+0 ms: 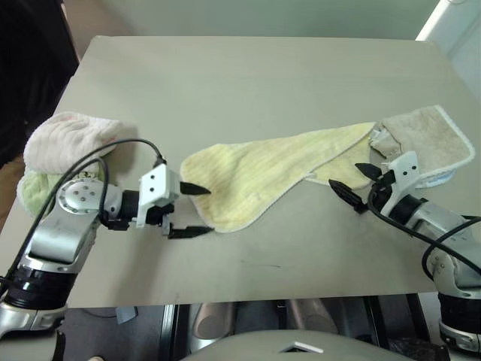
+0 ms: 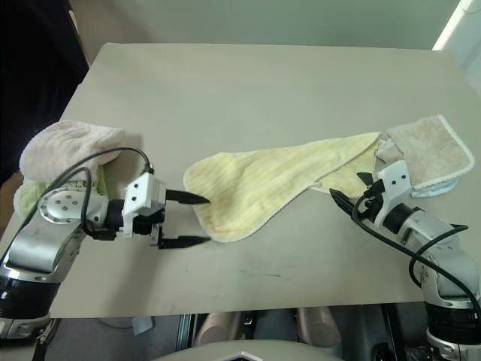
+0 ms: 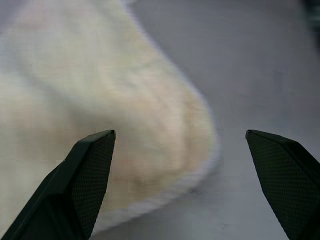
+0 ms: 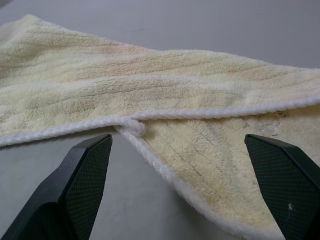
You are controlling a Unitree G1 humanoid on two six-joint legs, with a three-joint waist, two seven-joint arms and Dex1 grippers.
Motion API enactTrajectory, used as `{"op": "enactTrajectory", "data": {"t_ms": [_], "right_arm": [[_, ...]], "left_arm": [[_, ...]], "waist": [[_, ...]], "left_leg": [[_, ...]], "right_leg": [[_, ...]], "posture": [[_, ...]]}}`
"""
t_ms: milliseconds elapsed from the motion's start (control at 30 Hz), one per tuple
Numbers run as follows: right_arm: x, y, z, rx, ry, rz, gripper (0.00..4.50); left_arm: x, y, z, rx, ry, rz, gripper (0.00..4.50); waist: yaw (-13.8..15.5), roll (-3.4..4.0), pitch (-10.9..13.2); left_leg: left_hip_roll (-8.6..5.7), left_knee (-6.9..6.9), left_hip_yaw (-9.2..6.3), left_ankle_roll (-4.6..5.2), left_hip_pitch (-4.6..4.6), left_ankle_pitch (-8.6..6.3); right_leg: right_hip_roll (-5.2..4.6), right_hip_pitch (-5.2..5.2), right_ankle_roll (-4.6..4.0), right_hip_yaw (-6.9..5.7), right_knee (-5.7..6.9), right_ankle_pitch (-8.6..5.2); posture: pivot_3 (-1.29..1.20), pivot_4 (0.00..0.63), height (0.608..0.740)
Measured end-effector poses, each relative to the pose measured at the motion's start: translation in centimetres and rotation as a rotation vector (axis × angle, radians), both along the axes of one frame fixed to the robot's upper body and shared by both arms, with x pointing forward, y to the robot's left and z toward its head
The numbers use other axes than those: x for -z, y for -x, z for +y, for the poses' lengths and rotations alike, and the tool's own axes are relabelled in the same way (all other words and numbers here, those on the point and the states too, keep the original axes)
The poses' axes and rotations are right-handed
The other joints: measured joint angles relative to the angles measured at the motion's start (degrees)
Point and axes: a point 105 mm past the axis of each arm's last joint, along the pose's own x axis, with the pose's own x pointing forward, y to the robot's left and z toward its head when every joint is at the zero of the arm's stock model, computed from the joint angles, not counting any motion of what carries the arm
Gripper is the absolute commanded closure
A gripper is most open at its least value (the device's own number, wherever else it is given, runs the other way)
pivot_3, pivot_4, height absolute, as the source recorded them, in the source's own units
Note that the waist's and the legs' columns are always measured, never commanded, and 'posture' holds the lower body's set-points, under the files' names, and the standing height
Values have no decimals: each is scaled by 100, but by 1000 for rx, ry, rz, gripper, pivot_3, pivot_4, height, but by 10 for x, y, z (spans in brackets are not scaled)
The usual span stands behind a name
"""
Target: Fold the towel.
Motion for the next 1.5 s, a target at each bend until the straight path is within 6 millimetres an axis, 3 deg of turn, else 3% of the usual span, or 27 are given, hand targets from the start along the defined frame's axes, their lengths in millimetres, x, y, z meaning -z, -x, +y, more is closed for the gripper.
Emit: {"op": "enactTrajectory", "data": {"t_ms": [133,533,700,1000,1200,1367,1500], "right_arm": [[-2,-1,0,-3,5,-5,21],[0,4,-2,4,8,4,21],[-4,5,-3,12,8,-6,0],[-5,4,-3,10,9,-9,0],[-20,-3,0,-3,18,-57,0],[-33,-17,-14,34,115,-123,0],[-39,-29,-26,64,278,-195,0]], "left_arm": [[9,-4,-11,137,-106,-62,0],[38,-12,-36,306,-219,-160,0],[40,-14,-38,324,-226,-195,1220],[40,-21,-37,290,-223,-211,4477],[38,-22,-28,284,-235,-211,4477],[34,-25,10,228,-310,-152,4477],[34,-27,22,215,-332,-153,4477]], "waist": [[17,4,-2],[12,5,-3],[24,11,-6],[15,11,-6],[-6,13,-7],[-34,13,-8],[-48,17,-10]], "left_leg": [[0,3,-4,1,-9,-1],[1,5,-4,4,-27,-7],[1,12,-4,20,-27,2],[1,15,-3,29,-25,16],[1,12,-2,28,-27,15],[2,4,-2,23,-27,12],[5,-3,-3,19,-25,9]], "right_leg": [[0,-6,0,0,0,0],[0,-21,42,-5,-2,22],[-1,-10,24,-2,-5,14],[0,-12,55,-3,-5,10],[0,-16,41,-3,-6,18],[0,-26,12,-4,-2,38],[0,-34,14,-5,3,46]], "posture": [[0,150,740],[0,150,740],[0,150,740],[0,150,740],[0,150,740],[0,150,740],[0,150,740]]}}
